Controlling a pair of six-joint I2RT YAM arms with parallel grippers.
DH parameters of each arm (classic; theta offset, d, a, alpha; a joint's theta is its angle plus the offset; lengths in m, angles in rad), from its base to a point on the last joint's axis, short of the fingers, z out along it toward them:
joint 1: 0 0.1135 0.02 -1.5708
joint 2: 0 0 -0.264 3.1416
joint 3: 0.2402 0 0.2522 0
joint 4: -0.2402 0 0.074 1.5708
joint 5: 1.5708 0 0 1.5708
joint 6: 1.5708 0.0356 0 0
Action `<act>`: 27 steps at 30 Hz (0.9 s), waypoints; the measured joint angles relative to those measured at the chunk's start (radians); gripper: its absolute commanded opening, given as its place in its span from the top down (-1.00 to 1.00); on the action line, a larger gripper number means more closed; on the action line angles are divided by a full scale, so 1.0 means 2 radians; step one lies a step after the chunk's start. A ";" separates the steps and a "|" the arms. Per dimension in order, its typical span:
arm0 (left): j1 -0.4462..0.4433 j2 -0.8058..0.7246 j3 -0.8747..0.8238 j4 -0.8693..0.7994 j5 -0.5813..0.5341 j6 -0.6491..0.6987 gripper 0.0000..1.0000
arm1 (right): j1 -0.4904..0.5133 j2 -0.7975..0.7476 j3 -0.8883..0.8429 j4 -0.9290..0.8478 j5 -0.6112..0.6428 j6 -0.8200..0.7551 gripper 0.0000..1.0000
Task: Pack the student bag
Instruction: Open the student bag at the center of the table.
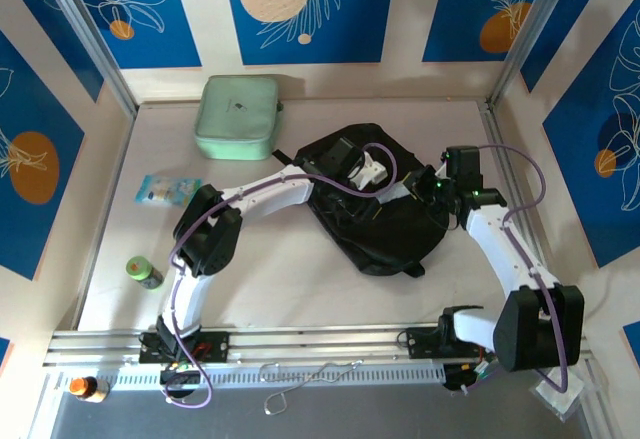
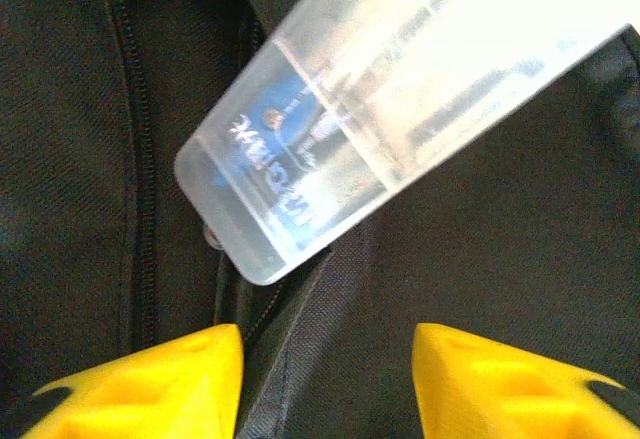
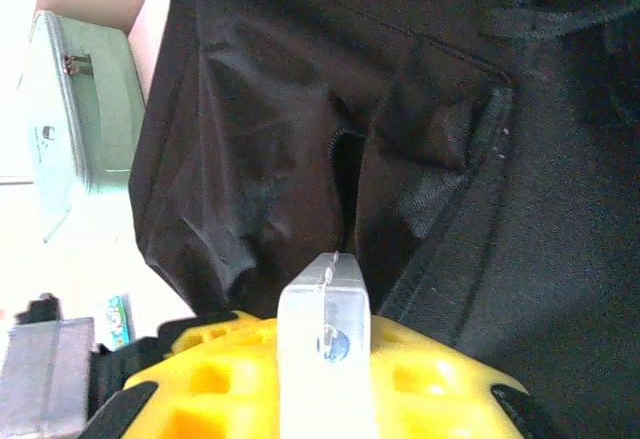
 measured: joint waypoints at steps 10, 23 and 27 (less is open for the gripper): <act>0.006 -0.009 0.011 -0.028 -0.087 -0.043 0.01 | -0.003 -0.035 -0.095 0.090 -0.005 0.020 0.86; 0.004 0.062 0.119 -0.098 -0.152 -0.042 0.06 | 0.010 -0.064 -0.132 0.128 0.029 0.039 0.87; 0.002 0.093 0.147 -0.126 -0.149 -0.023 0.01 | 0.011 -0.068 -0.132 0.122 0.038 0.041 0.88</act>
